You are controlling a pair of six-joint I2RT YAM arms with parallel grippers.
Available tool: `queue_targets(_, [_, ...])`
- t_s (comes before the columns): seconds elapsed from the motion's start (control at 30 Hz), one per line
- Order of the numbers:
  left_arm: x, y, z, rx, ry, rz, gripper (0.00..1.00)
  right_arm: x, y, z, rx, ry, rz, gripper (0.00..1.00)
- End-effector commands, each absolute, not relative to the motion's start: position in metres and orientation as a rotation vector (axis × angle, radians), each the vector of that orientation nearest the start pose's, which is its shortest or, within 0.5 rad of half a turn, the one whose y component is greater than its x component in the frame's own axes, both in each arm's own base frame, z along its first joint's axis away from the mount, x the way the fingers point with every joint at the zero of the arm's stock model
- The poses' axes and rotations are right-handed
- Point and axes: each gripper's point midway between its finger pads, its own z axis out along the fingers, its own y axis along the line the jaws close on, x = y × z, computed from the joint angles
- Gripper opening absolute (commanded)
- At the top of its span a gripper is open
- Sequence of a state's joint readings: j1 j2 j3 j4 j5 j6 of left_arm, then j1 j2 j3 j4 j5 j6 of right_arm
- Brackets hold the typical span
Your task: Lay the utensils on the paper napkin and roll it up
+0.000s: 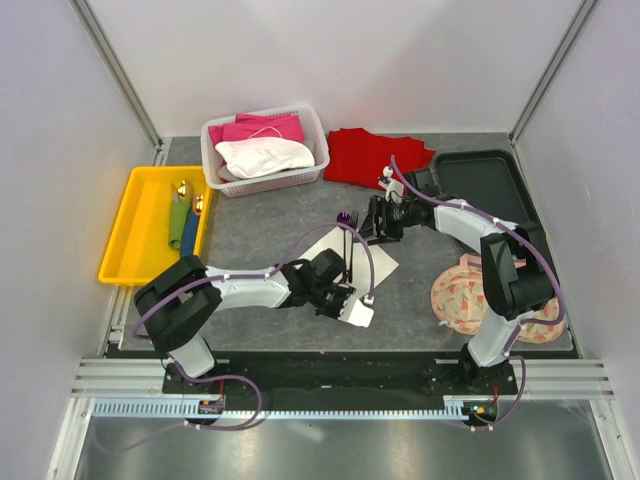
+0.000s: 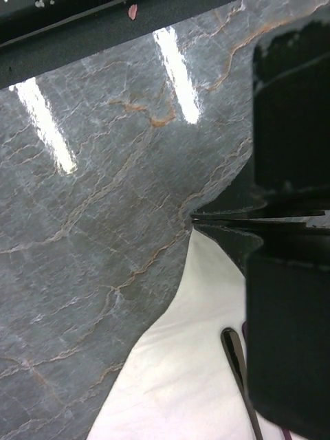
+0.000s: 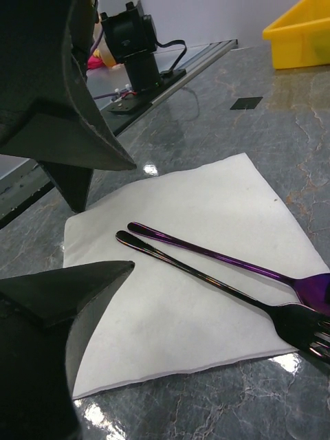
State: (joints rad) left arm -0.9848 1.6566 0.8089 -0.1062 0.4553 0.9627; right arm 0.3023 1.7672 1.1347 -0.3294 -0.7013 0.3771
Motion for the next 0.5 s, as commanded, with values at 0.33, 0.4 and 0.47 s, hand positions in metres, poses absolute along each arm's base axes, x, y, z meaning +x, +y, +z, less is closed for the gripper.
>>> queue_targets(0.33, [0.146, -0.347, 0.063, 2.098, 1.234, -0.686, 0.02, 0.317, 0.225, 0.098, -0.251, 2.549, 1.222, 0.62])
queue_targets(0.4, [0.151, -0.346, 0.06, 2.116, 1.24, -0.664, 0.02, 0.317, 0.225, 0.097, -0.25, 2.55, 1.225, 0.62])
queue_targets(0.47, [0.152, -0.341, 0.051, 2.146, 1.275, -0.644, 0.24, 0.318, 0.224, 0.097, -0.247, 2.551, 1.223, 0.63])
